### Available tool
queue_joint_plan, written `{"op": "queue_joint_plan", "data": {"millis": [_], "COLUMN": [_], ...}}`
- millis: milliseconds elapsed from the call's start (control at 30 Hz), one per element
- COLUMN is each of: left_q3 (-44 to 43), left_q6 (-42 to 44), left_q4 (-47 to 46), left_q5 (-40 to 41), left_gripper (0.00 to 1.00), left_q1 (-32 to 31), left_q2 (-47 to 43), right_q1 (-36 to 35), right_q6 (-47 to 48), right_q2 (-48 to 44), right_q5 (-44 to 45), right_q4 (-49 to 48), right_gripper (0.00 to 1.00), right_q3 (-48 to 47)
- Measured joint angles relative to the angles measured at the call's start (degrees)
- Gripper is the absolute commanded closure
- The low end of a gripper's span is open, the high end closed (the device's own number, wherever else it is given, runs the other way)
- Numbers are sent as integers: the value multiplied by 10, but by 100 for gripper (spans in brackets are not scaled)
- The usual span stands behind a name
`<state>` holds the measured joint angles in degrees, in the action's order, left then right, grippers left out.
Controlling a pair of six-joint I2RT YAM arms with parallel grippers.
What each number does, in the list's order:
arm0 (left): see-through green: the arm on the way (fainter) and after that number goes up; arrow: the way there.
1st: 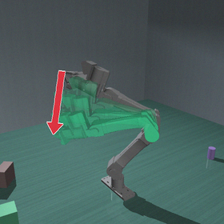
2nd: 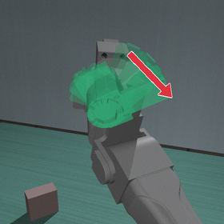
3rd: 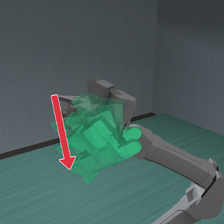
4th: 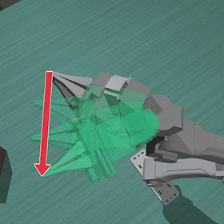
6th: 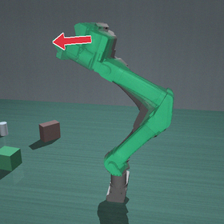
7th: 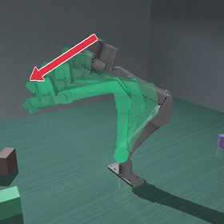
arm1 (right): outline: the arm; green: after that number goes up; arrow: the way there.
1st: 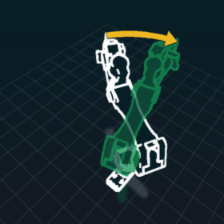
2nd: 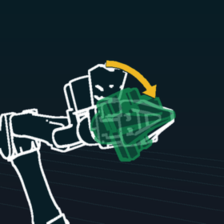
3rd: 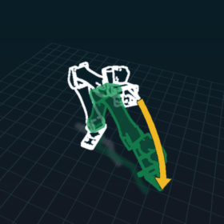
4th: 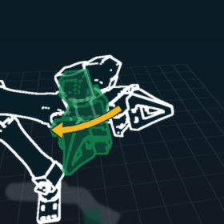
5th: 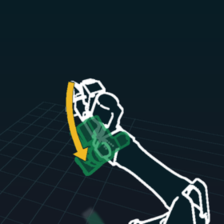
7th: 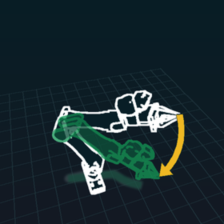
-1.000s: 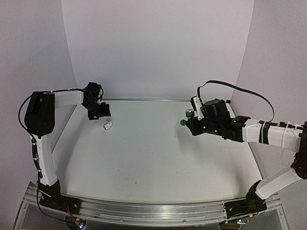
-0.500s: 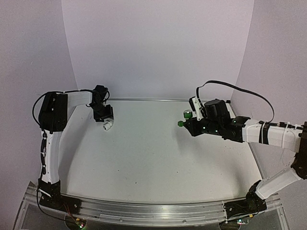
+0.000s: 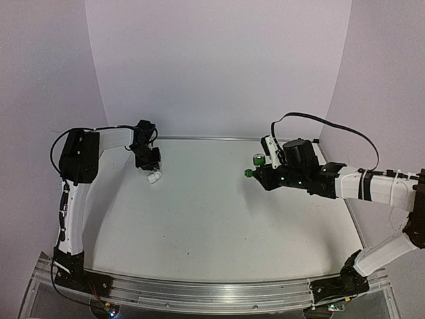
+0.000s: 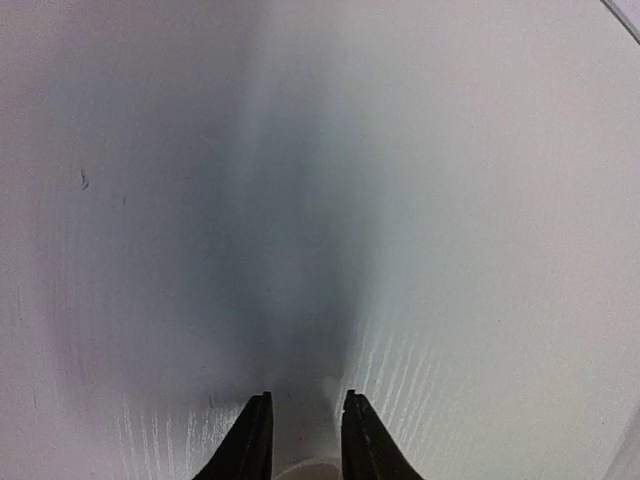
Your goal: Install the water faucets
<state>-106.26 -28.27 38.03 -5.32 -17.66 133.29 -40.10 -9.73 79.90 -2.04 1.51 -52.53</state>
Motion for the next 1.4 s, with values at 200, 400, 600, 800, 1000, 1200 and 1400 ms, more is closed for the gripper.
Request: {"op": "queue_joint_plan", "data": {"millis": [200,400,600,800,1000,1200,1400], "left_q3": [-4,5,35,36,23,7,-29], "left_q6": [12,22,37,57,80,131,189], "left_q4": [1,0,5,10,10,45,100], "left_q5": [-6,-7,-5,-6,-8,-10,-4], "left_gripper": [76,50,36,19,11,10,13], "left_q1": [-2,-12,-29,-49,-81,-126,-139], "left_q2": [0,-2,-33,-71,-82,-81,-68], "right_q1": [0,0,0,0,0,0,0], "right_q6": [-3,-4,-4,-7,-8,-8,-8], "right_q2": [0,0,0,0,0,-4,-10], "right_q5": [-1,-2,-2,-7,-15,-23,-28], "right_q4": [-5,-6,-9,-10,-11,-11,-11], "right_gripper": [100,100,100,100,100,100,100], "right_q3": [2,2,5,8,8,11,12]}}
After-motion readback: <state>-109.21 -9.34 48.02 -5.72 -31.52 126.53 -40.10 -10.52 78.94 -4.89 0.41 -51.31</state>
